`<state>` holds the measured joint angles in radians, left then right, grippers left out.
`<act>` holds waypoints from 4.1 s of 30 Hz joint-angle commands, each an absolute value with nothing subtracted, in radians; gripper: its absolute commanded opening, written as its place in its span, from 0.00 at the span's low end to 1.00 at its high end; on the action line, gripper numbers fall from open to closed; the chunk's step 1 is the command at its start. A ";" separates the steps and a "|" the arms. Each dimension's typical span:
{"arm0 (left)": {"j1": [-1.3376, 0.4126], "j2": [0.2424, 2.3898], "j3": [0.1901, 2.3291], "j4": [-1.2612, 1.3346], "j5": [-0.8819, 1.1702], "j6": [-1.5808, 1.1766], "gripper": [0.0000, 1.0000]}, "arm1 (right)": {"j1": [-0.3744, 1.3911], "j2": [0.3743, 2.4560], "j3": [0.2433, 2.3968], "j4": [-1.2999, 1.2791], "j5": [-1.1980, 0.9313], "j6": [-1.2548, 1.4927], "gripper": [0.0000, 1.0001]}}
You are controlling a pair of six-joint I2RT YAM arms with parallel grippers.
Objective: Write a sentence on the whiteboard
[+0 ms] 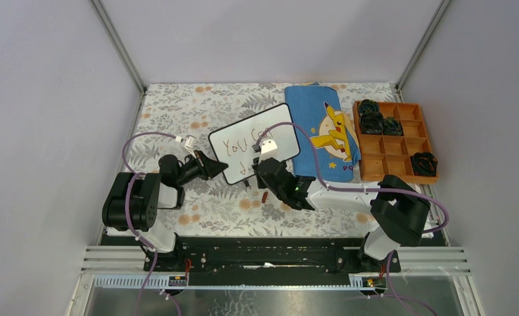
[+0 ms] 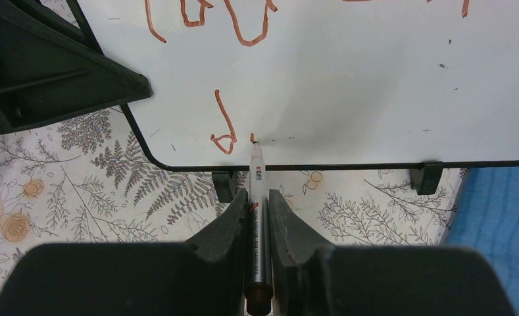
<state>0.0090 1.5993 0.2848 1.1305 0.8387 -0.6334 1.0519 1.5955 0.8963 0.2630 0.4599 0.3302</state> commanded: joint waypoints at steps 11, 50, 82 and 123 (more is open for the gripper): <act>0.004 1.618 0.297 1.087 0.813 -0.594 0.26 | 1.022 1.590 0.929 0.240 0.531 0.331 0.00; 0.004 1.619 0.299 1.080 0.813 -0.593 0.26 | 1.015 1.601 0.997 0.259 0.476 0.292 0.00; 0.004 1.621 0.301 1.077 0.813 -0.591 0.26 | 1.019 1.606 0.953 0.245 0.412 0.312 0.00; 0.005 1.623 0.303 1.077 0.813 -0.591 0.26 | 0.908 1.375 0.739 0.495 0.462 0.290 0.00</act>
<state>0.0071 1.5997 0.2867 1.1233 0.8394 -0.6292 0.9073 1.3682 0.7609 0.3519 0.4755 0.3092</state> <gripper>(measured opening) 0.262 0.185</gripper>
